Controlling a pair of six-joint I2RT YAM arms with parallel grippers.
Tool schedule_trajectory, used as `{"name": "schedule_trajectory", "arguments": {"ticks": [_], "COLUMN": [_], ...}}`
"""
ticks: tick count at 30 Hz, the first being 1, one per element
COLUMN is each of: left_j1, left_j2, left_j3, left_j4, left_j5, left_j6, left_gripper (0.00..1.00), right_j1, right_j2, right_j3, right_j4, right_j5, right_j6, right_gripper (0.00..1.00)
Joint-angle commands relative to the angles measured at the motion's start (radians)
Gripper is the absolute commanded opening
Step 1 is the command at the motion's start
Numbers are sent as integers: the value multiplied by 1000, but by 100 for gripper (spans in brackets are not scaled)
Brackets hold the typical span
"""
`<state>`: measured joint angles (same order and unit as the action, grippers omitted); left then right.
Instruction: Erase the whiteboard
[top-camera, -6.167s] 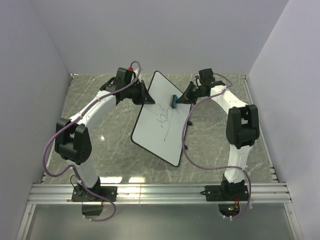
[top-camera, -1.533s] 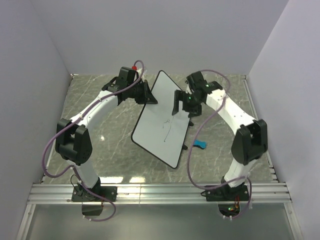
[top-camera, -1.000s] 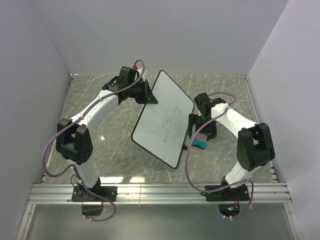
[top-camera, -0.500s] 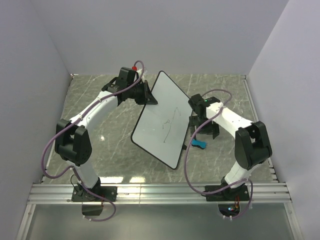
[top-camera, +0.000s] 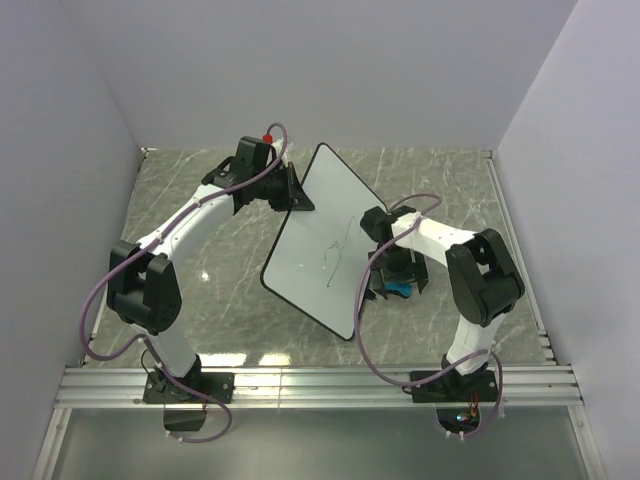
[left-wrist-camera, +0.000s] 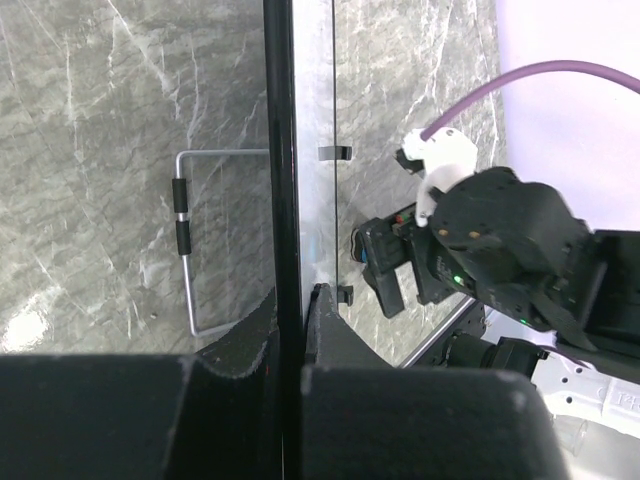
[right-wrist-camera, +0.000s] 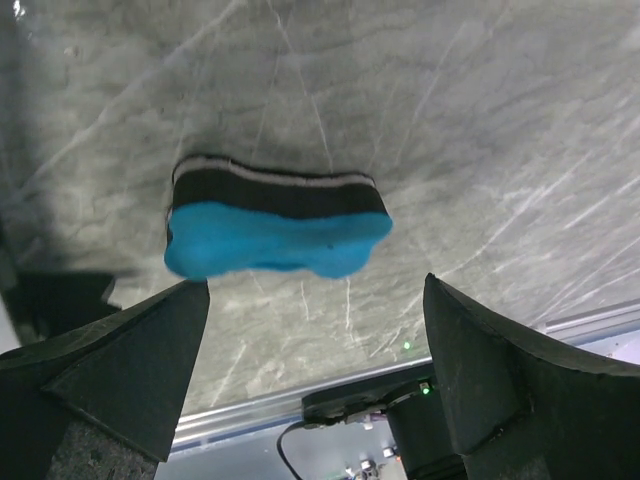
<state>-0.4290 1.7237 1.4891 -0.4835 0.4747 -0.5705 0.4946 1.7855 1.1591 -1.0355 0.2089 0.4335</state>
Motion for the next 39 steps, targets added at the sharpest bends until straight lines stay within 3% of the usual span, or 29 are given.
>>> {"name": "schedule_trajectory", "arguments": {"ticks": [1,16,25,27,33,39], "left_j1": [-85,-85,-85,-85,-86,-88], "left_j2": [68,85,100,103,106,76], "left_j3": [-90,-69,-47,-43,-35,-58], "left_j4": [-175,-201,-224,-225,-231,-227], "left_j5": [-157,-180,-203,-200,-188,-197], "left_j6": [245,247,250,248,245,245], "left_gripper": [0,0,0,0,0,0], "right_j1": [-5,-126,-105,-103,-105,-105], "right_j2": [34,140,-24,-40,-11,25], "right_j3": [24,160,10,-4,-6,-19], "right_j4": [34,57,135,141,166,187], "right_j5": [34,12,-238,-235,-210,-183], "right_j6": [25,-47,-10,-9,-7,5], "right_gripper": [94,93,87,82,51,48]}}
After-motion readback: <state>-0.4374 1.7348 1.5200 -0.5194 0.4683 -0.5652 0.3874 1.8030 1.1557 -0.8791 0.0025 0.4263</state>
